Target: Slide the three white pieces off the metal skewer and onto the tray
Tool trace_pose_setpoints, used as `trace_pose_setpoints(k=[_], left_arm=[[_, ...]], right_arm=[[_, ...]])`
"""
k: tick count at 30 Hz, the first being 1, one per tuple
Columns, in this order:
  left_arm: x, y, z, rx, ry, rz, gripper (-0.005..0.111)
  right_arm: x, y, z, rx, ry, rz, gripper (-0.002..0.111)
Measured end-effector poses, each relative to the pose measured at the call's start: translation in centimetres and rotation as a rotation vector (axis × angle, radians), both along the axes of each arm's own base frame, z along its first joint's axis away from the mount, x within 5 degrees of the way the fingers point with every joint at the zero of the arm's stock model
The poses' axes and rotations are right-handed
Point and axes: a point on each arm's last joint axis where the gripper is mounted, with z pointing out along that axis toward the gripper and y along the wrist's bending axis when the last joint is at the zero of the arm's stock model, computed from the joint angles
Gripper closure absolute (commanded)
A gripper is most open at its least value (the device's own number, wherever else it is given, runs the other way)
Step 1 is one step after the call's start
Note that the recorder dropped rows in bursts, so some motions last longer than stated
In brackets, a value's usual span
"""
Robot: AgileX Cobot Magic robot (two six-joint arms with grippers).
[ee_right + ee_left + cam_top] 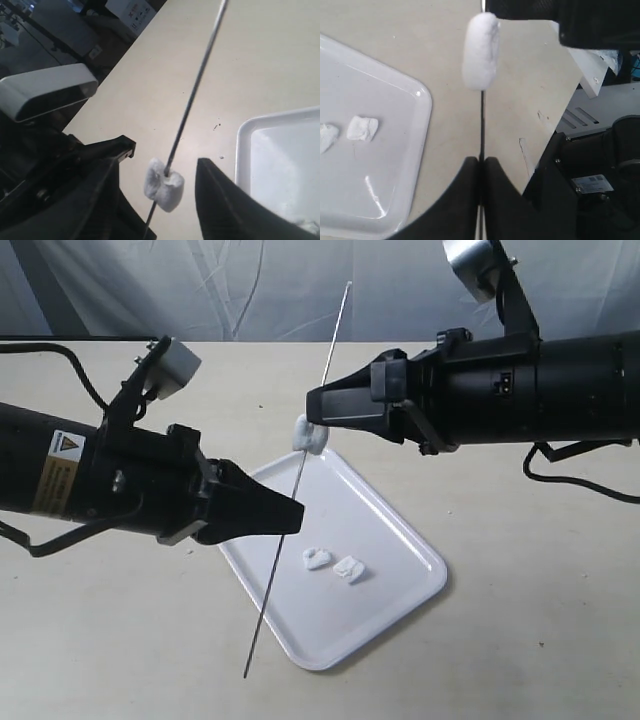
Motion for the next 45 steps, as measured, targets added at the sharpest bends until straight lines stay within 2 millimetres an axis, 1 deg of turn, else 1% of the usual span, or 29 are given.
trace_pose_setpoints(k=[2,10,16,18,21,23,40,45], left_arm=[[0.0,0.0,0.1,-0.003,0.0,-0.004,0.107],[0.4,-0.4,1.4,-0.042,-0.025,-0.019,0.107],[0.5,-0.5,1.5,-0.047,-0.027,-0.014,0.107],[0.5,-0.5,1.5,-0.046,-0.027,-0.013,0.107],[0.5,-0.5,1.5,-0.046,-0.028,-0.011,0.107],[0.5,-0.5,1.5,-0.046,-0.028,-0.011,0.107],[0.6,-0.4,1.5,-0.04,-0.032,-0.008,0.107],[0.6,-0.4,1.5,-0.041,-0.031,-0.009,0.107]], right_arm=[[-0.1,0.1,0.0,0.008,0.005,0.014,0.062],[-0.3,0.2,0.1,0.021,0.011,0.034,0.062],[-0.3,0.2,0.2,0.039,0.019,0.035,0.063],[-0.4,0.3,0.3,0.046,0.021,0.04,0.067],[-0.4,0.3,0.3,0.053,0.024,0.044,0.076],[-0.4,0.3,0.3,0.053,0.024,0.044,0.08],[-0.4,0.3,0.4,0.068,0.029,0.041,0.08],[-0.1,0.4,0.0,0.065,0.046,0.037,0.08]])
